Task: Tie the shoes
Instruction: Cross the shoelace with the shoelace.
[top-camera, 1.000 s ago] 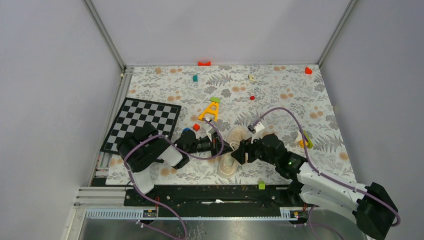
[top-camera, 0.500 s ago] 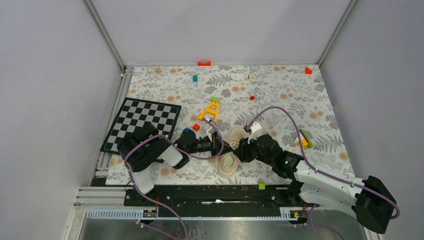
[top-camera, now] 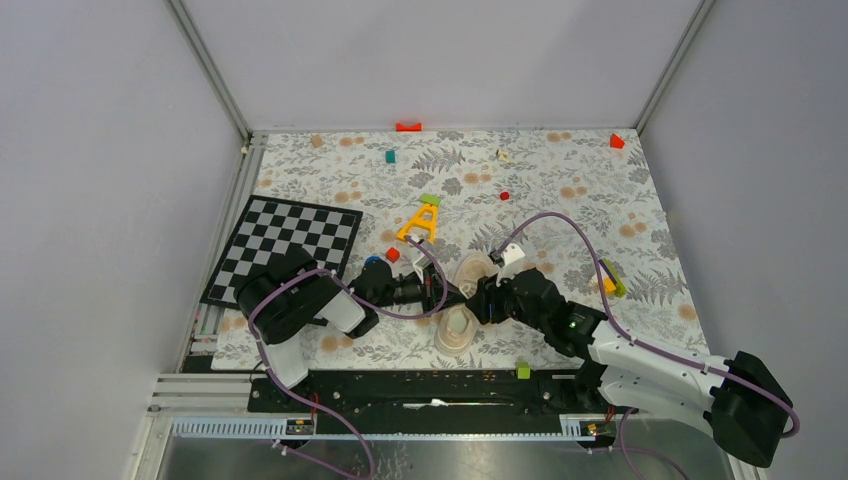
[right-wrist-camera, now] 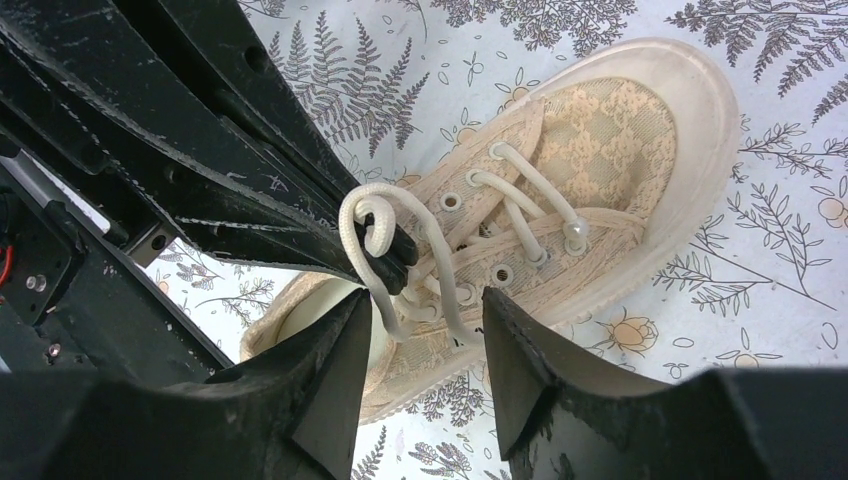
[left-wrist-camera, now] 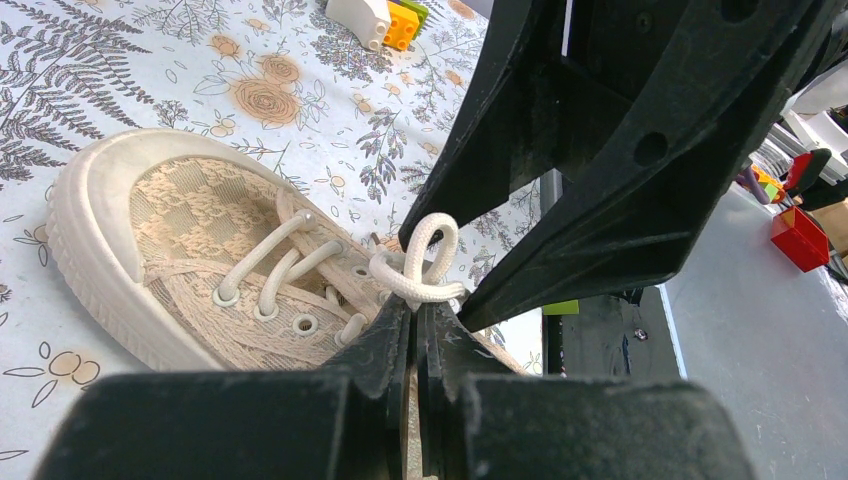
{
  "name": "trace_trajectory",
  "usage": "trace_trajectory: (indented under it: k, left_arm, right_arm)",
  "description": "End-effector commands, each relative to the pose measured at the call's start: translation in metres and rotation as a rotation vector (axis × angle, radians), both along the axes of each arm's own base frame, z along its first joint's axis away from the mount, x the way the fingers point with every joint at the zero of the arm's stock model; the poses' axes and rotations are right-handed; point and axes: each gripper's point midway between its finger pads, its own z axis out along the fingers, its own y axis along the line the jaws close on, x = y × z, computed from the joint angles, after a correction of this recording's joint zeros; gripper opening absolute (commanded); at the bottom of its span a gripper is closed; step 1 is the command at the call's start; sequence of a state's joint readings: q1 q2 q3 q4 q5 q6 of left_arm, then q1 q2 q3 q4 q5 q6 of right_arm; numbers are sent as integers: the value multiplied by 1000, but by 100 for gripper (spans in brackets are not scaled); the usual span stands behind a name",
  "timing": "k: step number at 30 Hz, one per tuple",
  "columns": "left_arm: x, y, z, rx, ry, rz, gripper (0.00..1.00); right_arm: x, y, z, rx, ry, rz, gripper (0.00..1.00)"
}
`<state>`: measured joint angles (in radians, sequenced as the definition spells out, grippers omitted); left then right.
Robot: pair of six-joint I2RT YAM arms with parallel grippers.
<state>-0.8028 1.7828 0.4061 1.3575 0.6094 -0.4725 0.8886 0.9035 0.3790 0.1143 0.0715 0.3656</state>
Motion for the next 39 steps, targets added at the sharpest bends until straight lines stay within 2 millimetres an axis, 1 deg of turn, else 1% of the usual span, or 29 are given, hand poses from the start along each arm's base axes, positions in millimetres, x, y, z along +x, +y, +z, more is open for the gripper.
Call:
trace_trajectory:
  k: [1,7,12,19,26,29,31,36,39]
  left_arm:
    - [7,-4,22,-70,-63,5,0]
    - [7,-5,22,-71,-62,3,0]
    - [7,-5,21,-70,-59,1,0]
    - [7,-5,22,-72,-60,1,0]
    - [7,-5,22,-72,-59,1,0]
    - [7,-5,23,-73,-60,0,0]
    - [7,-5,23,-73,-59,0,0]
    - [6,-4,22,-72,-59,1,0]
    - [5,-4,22,-70,-58,-3,0]
  right_arm:
    - [10,8,24,44,-54,-27,54]
    - [10,11,27,21,-77,-26,54]
    - [11,12,29,-1,-96,-38,52]
    - [12,13,24,-56,-98,-41,47]
    - [12,12,24,-63,-110,-52,35]
    - [12,11,24,-63,-109,-56,24]
    - [12,11,22,-65,-105,-58,13]
    - [10,10,18,-49,-98,-60,0]
    - [6,11,19,-10,-94,-56,0]
